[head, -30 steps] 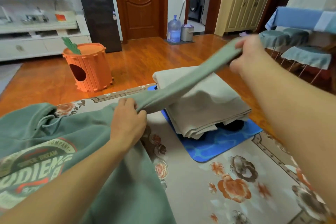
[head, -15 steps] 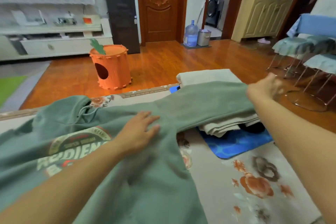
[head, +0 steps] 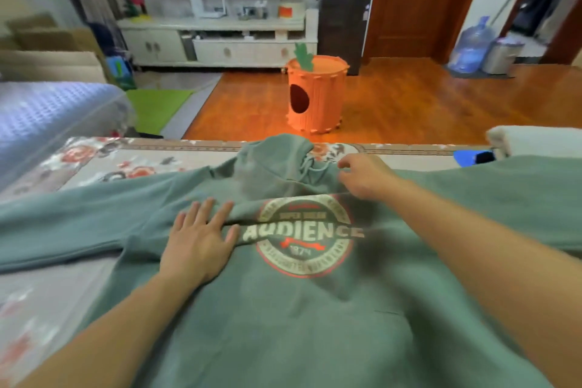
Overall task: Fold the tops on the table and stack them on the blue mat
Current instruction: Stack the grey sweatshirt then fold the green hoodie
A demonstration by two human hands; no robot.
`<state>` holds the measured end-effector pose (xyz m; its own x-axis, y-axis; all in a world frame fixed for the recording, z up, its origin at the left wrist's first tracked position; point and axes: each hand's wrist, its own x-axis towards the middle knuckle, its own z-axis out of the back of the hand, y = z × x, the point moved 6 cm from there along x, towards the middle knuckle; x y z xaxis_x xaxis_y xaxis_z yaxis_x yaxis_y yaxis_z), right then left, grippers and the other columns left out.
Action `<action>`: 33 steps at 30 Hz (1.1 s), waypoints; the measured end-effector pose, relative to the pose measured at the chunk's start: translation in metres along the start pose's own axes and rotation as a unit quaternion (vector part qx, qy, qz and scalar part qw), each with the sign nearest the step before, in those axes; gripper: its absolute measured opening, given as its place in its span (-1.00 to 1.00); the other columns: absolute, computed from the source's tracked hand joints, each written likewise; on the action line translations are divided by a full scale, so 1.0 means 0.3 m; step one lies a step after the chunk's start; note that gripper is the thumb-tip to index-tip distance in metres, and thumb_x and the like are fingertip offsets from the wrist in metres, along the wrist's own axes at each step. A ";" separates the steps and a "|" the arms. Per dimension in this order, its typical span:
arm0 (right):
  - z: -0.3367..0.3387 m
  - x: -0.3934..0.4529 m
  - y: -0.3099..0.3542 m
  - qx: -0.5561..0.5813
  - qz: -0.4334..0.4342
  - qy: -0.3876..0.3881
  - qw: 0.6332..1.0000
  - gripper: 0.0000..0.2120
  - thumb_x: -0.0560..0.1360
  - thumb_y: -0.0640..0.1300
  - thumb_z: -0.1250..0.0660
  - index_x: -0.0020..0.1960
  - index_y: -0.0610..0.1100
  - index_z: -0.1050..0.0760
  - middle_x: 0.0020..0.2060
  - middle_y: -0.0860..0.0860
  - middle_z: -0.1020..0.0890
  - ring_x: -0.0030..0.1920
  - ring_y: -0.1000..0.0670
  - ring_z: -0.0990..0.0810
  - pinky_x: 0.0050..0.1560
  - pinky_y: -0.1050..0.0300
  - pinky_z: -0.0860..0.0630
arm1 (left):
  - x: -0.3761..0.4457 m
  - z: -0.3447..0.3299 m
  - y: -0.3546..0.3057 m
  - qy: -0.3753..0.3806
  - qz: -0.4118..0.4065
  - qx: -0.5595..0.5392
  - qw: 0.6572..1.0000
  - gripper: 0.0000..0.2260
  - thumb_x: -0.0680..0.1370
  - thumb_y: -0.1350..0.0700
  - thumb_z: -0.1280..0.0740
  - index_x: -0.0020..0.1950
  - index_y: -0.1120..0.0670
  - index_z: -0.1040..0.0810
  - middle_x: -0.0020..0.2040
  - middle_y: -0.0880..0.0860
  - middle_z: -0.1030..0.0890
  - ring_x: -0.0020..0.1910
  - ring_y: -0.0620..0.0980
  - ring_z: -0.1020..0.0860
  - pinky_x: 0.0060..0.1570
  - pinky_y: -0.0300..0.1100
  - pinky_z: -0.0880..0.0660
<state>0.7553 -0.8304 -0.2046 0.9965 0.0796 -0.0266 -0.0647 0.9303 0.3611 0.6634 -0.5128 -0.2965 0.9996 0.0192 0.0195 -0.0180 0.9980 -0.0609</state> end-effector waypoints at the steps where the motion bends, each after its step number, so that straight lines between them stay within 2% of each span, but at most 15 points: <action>1: -0.019 0.050 0.029 0.003 0.002 -0.004 1.000 -0.71 0.58 -0.14 -0.21 0.21 -0.14 -0.61 0.23 -0.15 -0.62 0.23 -0.19 -0.55 0.22 0.03 -0.48 | 0.000 0.007 -0.001 -0.025 -0.004 -0.003 1.000 -0.35 0.54 -0.32 0.13 0.60 -0.18 -0.20 0.60 0.06 -0.26 0.58 0.12 -0.19 0.54 0.06 -0.11; 5: -0.042 0.241 0.036 0.051 -0.098 -0.031 0.993 -0.76 0.57 -0.23 -0.27 0.19 -0.26 -0.59 0.16 -0.21 -0.63 0.21 -0.25 -0.58 0.16 0.02 -0.52 | -0.009 0.033 0.000 -0.077 -0.010 -0.030 0.997 -0.42 0.56 -0.21 0.01 0.54 -0.08 -0.35 0.52 0.09 -0.39 0.50 0.12 -0.31 0.51 0.09 -0.21; 9: -0.069 0.344 0.108 0.138 -0.173 -0.003 0.975 -0.66 0.64 -0.05 -0.26 0.28 -0.27 -0.51 0.21 -0.22 -0.59 0.19 -0.26 -0.56 0.08 0.01 -0.46 | 0.000 0.029 -0.005 -0.092 -0.019 -0.041 0.995 -0.45 0.58 -0.20 -0.01 0.55 -0.11 -0.32 0.53 0.04 -0.36 0.50 0.08 -0.28 0.52 0.07 -0.17; 12: -0.154 0.380 0.207 0.245 -0.193 0.064 0.948 -0.60 0.56 0.14 -0.33 0.12 -0.20 -0.52 0.01 -0.20 -0.63 -0.11 -0.19 -0.62 0.04 -0.02 -0.50 | -0.002 0.036 -0.009 -0.094 -0.017 -0.041 0.995 -0.44 0.58 -0.21 0.01 0.57 -0.12 -0.28 0.54 0.02 -0.33 0.53 0.07 -0.24 0.54 0.06 -0.12; 14: -0.195 0.412 0.271 0.237 -0.171 0.079 0.953 -0.61 0.49 0.02 -0.42 0.17 -0.23 -0.51 0.00 -0.20 -0.64 -0.13 -0.17 -0.64 -0.04 -0.03 -0.57 | -0.008 0.040 -0.015 -0.093 -0.016 -0.046 0.994 -0.43 0.58 -0.22 0.01 0.58 -0.12 -0.25 0.56 0.02 -0.31 0.54 0.06 -0.22 0.56 0.05 -0.09; 16: -0.124 0.426 0.355 0.190 -0.089 -0.069 0.975 -0.70 0.52 -0.13 -0.36 0.23 -0.17 -0.51 0.10 -0.13 -0.63 -0.02 -0.12 -0.59 -0.04 0.01 -0.56 | -0.012 0.043 -0.013 -0.113 -0.017 -0.071 0.991 -0.41 0.57 -0.24 -0.01 0.58 -0.09 -0.23 0.56 0.02 -0.30 0.53 0.05 -0.23 0.56 0.03 -0.09; 18: -0.017 0.318 0.473 0.158 0.063 -0.252 0.953 -0.77 0.52 -0.21 -0.32 0.17 -0.14 -0.54 0.07 -0.05 -0.59 0.00 -0.07 -0.55 0.00 -0.02 -0.53 | -0.019 0.068 0.014 -0.159 -0.007 -0.199 0.967 -0.39 0.56 -0.25 -0.05 0.57 -0.04 -0.25 0.52 0.02 -0.33 0.50 0.03 -0.30 0.53 0.00 -0.19; 19: 0.000 0.229 0.546 0.130 0.181 -0.284 0.933 -0.77 0.48 -0.24 -0.32 0.13 -0.14 -0.55 0.03 -0.07 -0.58 -0.03 -0.10 -0.55 -0.02 -0.07 -0.53 | -0.026 0.083 0.043 -0.186 0.016 -0.307 0.933 -0.39 0.56 -0.26 -0.07 0.56 -0.02 -0.27 0.49 0.01 -0.37 0.46 0.00 -0.35 0.48 -0.02 -0.26; 20: -0.027 0.126 0.607 0.077 0.298 -0.252 0.917 -0.76 0.43 -0.25 -0.34 0.09 -0.15 -0.57 -0.01 -0.11 -0.58 -0.06 -0.15 -0.55 -0.05 -0.11 -0.53 | -0.036 0.093 0.075 -0.215 0.040 -0.421 0.880 -0.40 0.56 -0.25 -0.08 0.54 -0.01 -0.29 0.44 0.01 -0.39 0.41 -0.03 -0.40 0.42 -0.08 -0.33; 22: -0.193 -0.078 0.642 -0.081 0.444 -0.050 0.891 -0.71 0.40 -0.17 -0.34 0.12 -0.09 -0.57 -0.06 -0.12 -0.59 -0.07 -0.20 -0.55 -0.07 -0.14 -0.53 | -0.058 0.102 0.121 -0.267 0.061 -0.571 0.774 -0.38 0.56 -0.24 -0.12 0.54 0.04 -0.30 0.40 0.02 -0.41 0.30 -0.06 -0.47 0.27 -0.30 -0.40; 24: -0.286 -0.278 0.576 -0.190 0.495 0.080 0.844 -0.74 0.52 -0.02 -0.26 0.16 -0.04 -0.56 -0.11 -0.07 -0.61 -0.10 -0.18 -0.57 -0.11 -0.10 -0.54 | -0.069 0.098 0.129 -0.261 0.059 -0.607 0.748 -0.34 0.54 -0.27 -0.17 0.57 0.01 -0.26 0.40 0.03 -0.40 0.23 -0.06 -0.50 0.18 -0.33 -0.44; 27: -0.093 -0.380 0.532 -0.080 0.572 -0.141 0.804 -0.77 0.59 -0.14 -0.23 -0.16 -0.16 -0.58 -0.31 -0.07 -0.55 -0.31 -0.17 -0.49 -0.31 -0.02 -0.44 | -0.046 0.077 0.110 -0.196 0.054 -0.511 0.835 -0.32 0.48 -0.31 -0.31 0.57 -0.19 -0.23 0.39 -0.11 -0.43 0.28 -0.14 -0.48 0.26 -0.11 -0.42; 29: 0.046 -0.263 0.499 -0.010 0.474 -0.278 0.836 -0.82 0.57 -0.23 -0.26 -0.17 -0.19 -0.58 -0.27 -0.10 -0.56 -0.29 -0.14 -0.49 -0.29 -0.06 -0.44 | -0.033 0.070 0.078 -0.159 0.030 -0.371 0.914 -0.44 0.50 -0.21 -0.39 0.48 -0.20 -0.35 0.33 -0.16 -0.46 0.33 -0.13 -0.43 0.24 -0.08 -0.39; 31: 0.085 -0.035 0.452 0.001 0.277 -0.241 0.930 -0.84 0.58 -0.16 -0.28 0.10 -0.13 -0.59 0.01 -0.09 -0.60 -0.01 -0.10 -0.55 0.01 -0.09 -0.52 | -0.025 0.078 0.044 -0.150 0.000 -0.241 0.959 -0.65 0.53 -0.10 -0.39 0.30 -0.10 -0.48 0.20 -0.08 -0.52 0.26 0.01 -0.46 0.19 -0.04 -0.43; 33: 0.026 0.152 0.411 -0.024 0.126 -0.084 0.988 -0.51 0.55 0.02 -0.34 0.46 -0.05 -0.39 0.38 -0.08 -0.46 0.37 -0.15 -0.39 0.38 -0.10 -0.36 | -0.019 0.085 0.036 -0.145 0.004 -0.204 0.968 -0.82 0.55 -0.03 -0.36 0.11 -0.04 -0.46 0.06 -0.05 -0.50 0.12 0.08 -0.46 0.10 0.00 -0.44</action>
<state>0.7933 -0.7150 -0.1539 0.9429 0.2548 0.2143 -0.3108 0.9045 0.2920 0.6570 -0.5006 -0.2719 0.9506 0.1021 0.2933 0.0433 0.8915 -0.4509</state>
